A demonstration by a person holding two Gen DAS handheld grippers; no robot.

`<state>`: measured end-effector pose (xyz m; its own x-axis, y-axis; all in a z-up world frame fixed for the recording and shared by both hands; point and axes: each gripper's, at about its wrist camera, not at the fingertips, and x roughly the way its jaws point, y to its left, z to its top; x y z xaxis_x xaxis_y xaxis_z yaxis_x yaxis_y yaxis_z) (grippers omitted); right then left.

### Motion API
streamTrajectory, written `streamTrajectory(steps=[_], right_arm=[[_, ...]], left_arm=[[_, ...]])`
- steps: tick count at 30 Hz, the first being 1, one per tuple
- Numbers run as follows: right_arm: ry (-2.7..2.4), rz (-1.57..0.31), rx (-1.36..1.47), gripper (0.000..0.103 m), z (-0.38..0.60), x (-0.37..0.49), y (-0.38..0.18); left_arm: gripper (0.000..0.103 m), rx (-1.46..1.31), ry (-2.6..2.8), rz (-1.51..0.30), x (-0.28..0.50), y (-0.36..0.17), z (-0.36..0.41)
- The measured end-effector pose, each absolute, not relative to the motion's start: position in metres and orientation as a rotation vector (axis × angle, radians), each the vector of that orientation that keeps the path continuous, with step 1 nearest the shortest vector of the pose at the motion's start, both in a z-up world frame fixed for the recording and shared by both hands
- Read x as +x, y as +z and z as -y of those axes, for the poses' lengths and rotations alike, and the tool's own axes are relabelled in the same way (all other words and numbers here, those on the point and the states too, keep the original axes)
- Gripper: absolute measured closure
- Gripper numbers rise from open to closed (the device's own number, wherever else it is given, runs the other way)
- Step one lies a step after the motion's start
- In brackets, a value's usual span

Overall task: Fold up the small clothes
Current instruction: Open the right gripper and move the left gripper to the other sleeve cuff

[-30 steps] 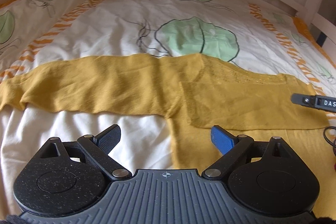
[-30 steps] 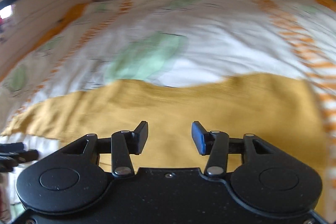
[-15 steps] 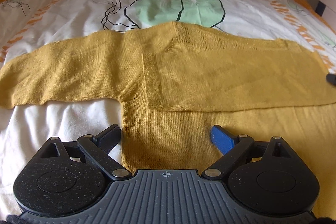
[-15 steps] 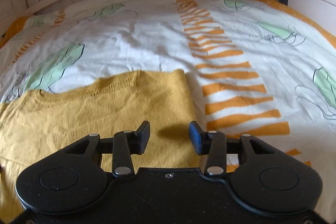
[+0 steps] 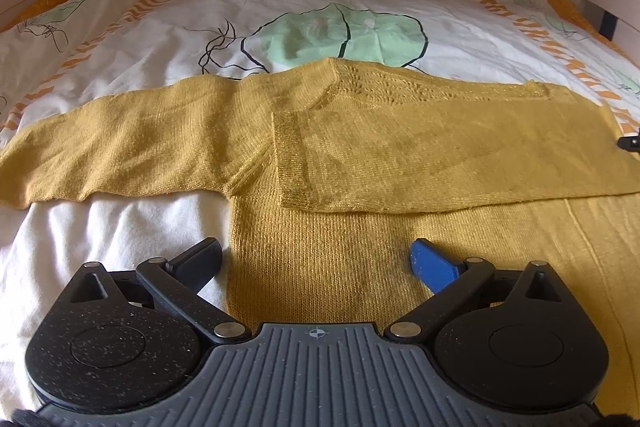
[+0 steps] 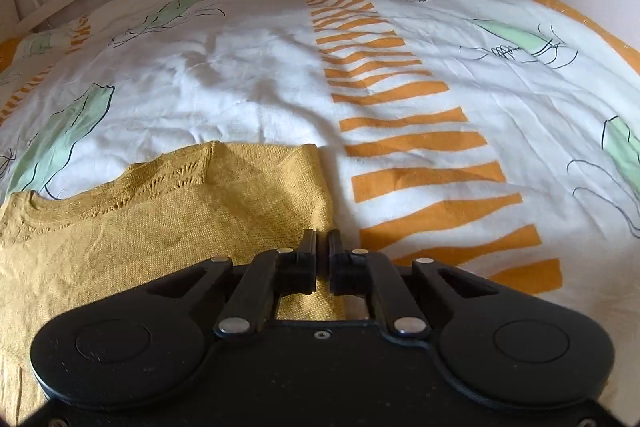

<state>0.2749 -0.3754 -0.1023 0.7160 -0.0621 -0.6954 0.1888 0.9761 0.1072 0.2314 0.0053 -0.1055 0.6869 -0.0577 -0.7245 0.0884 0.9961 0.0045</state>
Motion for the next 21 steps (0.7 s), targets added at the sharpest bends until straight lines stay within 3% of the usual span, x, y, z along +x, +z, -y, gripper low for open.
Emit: streamTrajectory(steps=[2, 5, 6, 7, 11, 13, 21], right_arm=[[-0.143, -0.757, 0.146, 0.089, 0.371, 0.275, -0.099], [-0.159, -0.715, 0.172, 0.066, 0.370, 0.268, -0.087], [-0.166, -0.692, 0.172, 0.051, 0.367, 0.263, -0.081], [-0.160, -0.667, 0.165, 0.041, 0.362, 0.257, -0.074], [-0.085, -0.615, 0.145, 0.029, 0.336, 0.229, -0.052], [-0.036, -0.614, 0.158, 0.017, 0.318, 0.214, -0.047], [0.125, -0.671, 0.209, 0.013, 0.240, 0.162, -0.065]], left_arm=[[0.001, 0.033, -0.090, -0.820, 0.232, -0.104, -0.007], [0.001, -0.002, -0.137, -0.841, 0.234, -0.101, -0.016], [0.002, -0.013, -0.158, -0.846, 0.234, -0.099, -0.020], [0.002, -0.029, -0.177, -0.850, 0.233, -0.098, -0.024], [0.002, -0.078, -0.189, -0.851, 0.224, -0.091, -0.042], [0.002, -0.091, -0.173, -0.842, 0.219, -0.085, -0.055], [0.001, -0.188, -0.027, -0.814, 0.210, -0.058, -0.137]])
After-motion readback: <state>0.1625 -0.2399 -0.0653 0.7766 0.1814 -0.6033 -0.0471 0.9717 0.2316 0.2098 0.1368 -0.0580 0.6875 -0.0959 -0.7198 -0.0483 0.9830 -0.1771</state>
